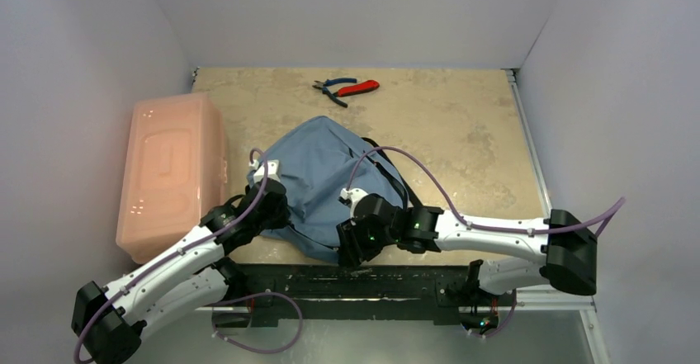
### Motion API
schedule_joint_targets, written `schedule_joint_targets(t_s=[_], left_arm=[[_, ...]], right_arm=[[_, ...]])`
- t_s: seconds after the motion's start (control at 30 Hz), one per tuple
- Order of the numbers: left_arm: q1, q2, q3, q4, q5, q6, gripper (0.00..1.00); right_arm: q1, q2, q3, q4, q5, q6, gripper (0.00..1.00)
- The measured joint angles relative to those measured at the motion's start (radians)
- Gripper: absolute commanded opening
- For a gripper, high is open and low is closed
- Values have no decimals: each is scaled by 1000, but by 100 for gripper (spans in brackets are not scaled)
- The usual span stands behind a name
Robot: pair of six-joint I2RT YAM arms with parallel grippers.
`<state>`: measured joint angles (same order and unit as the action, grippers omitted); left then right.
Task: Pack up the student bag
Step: Zip the student bag at the center of the board.
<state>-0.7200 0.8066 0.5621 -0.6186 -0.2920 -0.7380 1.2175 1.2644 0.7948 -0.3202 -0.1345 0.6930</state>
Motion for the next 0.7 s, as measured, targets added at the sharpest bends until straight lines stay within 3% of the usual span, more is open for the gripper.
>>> schedule_joint_targets(t_s=[0.13, 0.2, 0.37, 0.53, 0.63, 0.7], left_arm=[[0, -5, -5, 0, -1, 0, 0], [1, -12, -5, -1, -4, -1, 0], [1, -19, -5, -3, -12, -9, 0], [1, -14, -5, -3, -11, -16, 0], [1, -11, -5, -4, -11, -21, 0], [2, -11, -5, -5, -15, -21, 0]], right_arm=[[0, 25, 19, -23, 63, 11, 22], [0, 21, 20, -27, 84, 11, 19], [0, 2, 18, -8, 90, 5, 36], [0, -2, -6, 50, 74, -5, 36], [0, -1, -14, 66, 67, -17, 24], [0, 1, -14, 71, 67, -27, 10]])
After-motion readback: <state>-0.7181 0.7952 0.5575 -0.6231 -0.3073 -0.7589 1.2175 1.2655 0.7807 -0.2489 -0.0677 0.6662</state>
